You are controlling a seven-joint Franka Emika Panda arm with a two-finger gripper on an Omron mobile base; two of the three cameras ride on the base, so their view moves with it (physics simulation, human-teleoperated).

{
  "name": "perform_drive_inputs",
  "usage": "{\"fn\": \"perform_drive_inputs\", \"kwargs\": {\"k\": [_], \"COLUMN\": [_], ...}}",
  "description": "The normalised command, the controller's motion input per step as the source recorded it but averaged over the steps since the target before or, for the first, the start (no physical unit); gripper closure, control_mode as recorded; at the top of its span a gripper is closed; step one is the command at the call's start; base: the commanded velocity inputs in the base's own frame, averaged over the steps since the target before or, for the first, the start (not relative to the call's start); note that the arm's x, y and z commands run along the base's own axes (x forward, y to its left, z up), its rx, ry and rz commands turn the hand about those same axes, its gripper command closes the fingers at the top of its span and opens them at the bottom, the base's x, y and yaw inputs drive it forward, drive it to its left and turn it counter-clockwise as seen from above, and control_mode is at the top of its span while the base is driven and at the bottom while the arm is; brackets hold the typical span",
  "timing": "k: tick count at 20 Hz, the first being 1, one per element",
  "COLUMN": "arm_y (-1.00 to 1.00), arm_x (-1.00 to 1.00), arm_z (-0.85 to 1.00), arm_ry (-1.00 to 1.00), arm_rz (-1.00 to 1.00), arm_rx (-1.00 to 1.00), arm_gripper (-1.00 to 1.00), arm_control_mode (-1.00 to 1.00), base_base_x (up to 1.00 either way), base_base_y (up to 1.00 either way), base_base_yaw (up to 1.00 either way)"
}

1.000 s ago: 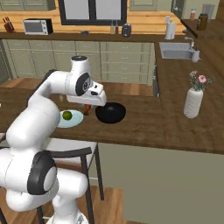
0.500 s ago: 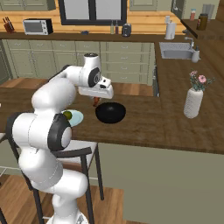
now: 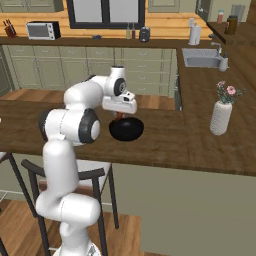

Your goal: Pick the chicken drumstick and lime from their plates and place them in the bowl. Then put the bowl in the fridge.

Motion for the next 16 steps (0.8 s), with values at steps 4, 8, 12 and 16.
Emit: {"fn": "perform_drive_inputs", "kwargs": {"k": [4, 8, 12, 16], "arm_y": [-0.16, 0.00, -0.01, -0.09], "arm_x": [0.62, 0.77, 0.75, 0.29], "arm_z": [-0.86, -0.53, -0.42, -0.57], "arm_ry": [0.05, 0.00, 0.00, 0.01], "arm_rz": [-0.01, -0.01, 0.00, 0.00], "arm_rx": [0.03, 0.00, 0.00, 0.00], "arm_gripper": [1.00, 1.00, 1.00, 1.00], "arm_control_mode": [-1.00, -1.00, -1.00, -1.00], "base_base_x": [0.00, 0.00, 0.00, 0.00], "base_base_y": [0.00, 0.00, 0.00, 0.00], "base_base_yaw": [0.00, 0.00, 0.00, 0.00]}}
